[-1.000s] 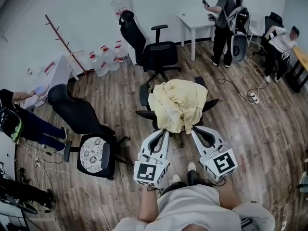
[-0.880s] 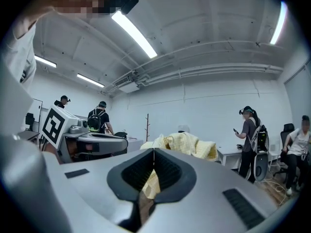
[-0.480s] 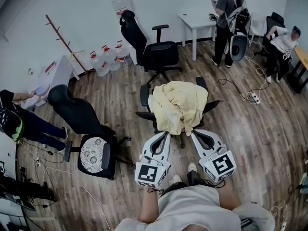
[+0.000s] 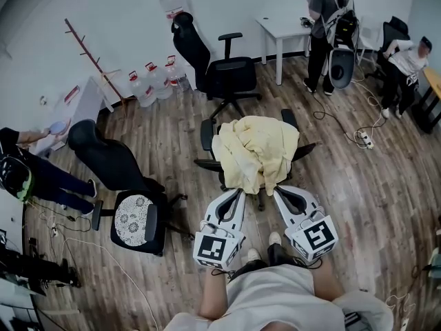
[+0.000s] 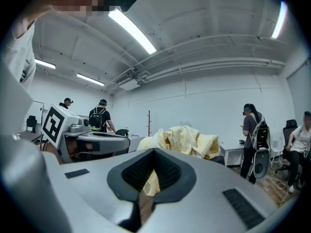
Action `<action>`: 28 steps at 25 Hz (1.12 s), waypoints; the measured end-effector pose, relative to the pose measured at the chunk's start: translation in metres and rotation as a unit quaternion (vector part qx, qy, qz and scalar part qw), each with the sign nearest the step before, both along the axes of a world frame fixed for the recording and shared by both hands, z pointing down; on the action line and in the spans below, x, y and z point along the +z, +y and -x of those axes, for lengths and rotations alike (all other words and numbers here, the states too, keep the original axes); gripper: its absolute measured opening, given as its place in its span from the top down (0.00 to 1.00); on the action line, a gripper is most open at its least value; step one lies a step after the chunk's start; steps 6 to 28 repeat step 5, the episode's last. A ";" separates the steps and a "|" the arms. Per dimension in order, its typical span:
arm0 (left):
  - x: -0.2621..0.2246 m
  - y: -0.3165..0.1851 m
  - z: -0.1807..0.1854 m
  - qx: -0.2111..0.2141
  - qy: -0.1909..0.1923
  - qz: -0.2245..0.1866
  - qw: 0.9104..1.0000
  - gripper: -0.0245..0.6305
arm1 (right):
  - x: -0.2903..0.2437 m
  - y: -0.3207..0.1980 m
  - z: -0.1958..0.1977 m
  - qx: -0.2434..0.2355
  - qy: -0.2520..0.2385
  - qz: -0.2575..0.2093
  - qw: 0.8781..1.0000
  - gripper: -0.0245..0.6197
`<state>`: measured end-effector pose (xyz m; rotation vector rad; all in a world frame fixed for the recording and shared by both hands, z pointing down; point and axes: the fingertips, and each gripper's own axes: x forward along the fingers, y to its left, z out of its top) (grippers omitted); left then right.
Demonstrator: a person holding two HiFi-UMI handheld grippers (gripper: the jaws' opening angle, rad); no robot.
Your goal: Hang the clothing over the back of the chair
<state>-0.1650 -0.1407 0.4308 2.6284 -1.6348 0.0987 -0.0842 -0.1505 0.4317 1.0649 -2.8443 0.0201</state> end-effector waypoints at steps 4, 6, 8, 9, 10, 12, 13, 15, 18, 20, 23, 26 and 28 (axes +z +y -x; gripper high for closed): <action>0.001 -0.003 0.000 0.003 0.000 0.002 1.000 0.93 | 0.002 -0.003 0.002 -0.002 0.001 0.001 1.000 0.93; 0.001 -0.003 0.000 0.003 -0.001 0.002 1.000 0.93 | 0.002 -0.003 0.002 -0.003 0.001 0.001 1.000 0.93; 0.001 -0.003 0.000 0.003 -0.001 0.002 1.000 0.93 | 0.002 -0.003 0.002 -0.003 0.001 0.001 1.000 0.93; 0.001 -0.003 0.000 0.003 -0.001 0.002 1.000 0.93 | 0.002 -0.003 0.002 -0.003 0.001 0.001 1.000 0.93; 0.001 -0.003 0.000 0.003 -0.001 0.002 1.000 0.93 | 0.002 -0.003 0.002 -0.003 0.001 0.001 1.000 0.93; 0.001 -0.003 0.000 0.003 -0.001 0.002 1.000 0.93 | 0.002 -0.003 0.002 -0.003 0.001 0.001 1.000 0.93; 0.001 -0.003 0.000 0.003 -0.001 0.002 1.000 0.93 | 0.002 -0.003 0.002 -0.003 0.001 0.001 1.000 0.93; 0.001 -0.003 0.000 0.003 -0.001 0.002 1.000 0.93 | 0.002 -0.003 0.002 -0.003 0.001 0.001 1.000 0.93; 0.001 -0.003 0.000 0.003 -0.001 0.002 1.000 0.93 | 0.002 -0.003 0.002 -0.003 0.001 0.001 1.000 0.93; 0.001 -0.003 0.000 0.003 -0.001 0.002 1.000 0.93 | 0.002 -0.003 0.002 -0.003 0.001 0.001 1.000 0.93; 0.001 -0.003 0.000 0.003 -0.001 0.002 1.000 0.93 | 0.002 -0.003 0.002 -0.003 0.001 0.001 1.000 0.93; 0.001 -0.003 0.000 0.003 -0.001 0.002 1.000 0.93 | 0.002 -0.003 0.002 -0.003 0.001 0.001 1.000 0.93; 0.001 -0.003 0.000 0.003 -0.001 0.002 1.000 0.93 | 0.002 -0.003 0.002 -0.003 0.001 0.001 1.000 0.93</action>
